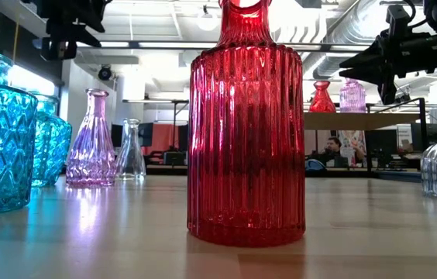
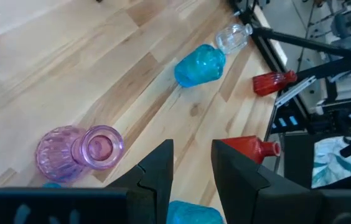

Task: Sort vases onto shelf
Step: Put the top left blue vase on the shelf

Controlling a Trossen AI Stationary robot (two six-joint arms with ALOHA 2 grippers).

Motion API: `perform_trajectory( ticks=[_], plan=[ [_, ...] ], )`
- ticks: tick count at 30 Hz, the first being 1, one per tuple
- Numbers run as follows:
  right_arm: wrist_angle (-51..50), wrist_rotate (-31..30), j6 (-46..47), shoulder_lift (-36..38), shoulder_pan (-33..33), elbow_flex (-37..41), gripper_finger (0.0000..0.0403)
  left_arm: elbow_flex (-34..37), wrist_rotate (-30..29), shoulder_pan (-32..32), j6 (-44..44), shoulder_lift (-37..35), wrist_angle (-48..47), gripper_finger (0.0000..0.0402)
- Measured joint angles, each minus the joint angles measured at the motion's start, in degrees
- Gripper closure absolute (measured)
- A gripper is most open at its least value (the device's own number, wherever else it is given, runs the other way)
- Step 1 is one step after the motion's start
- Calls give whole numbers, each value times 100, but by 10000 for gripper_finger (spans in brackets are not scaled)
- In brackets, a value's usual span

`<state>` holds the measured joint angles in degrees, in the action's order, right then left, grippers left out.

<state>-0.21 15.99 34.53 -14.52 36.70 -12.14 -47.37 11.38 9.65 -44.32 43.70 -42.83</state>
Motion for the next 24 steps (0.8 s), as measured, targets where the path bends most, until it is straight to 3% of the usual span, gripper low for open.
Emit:
perform_trajectory(
  ticks=[12, 20, 24],
  plan=[
    [-2, 0, 1, 0, 0, 0, 341, 2, 749, -275, -914, 153, -579, 300],
    [-2, 0, 1, 1, -1, 0, 341, 2, 559, -799, -1597, 124, -1152, 300],
    [-4, 0, 1, 0, 1, 0, 341, 2, 187, -960, -1705, 138, -1427, 300]
  ],
)
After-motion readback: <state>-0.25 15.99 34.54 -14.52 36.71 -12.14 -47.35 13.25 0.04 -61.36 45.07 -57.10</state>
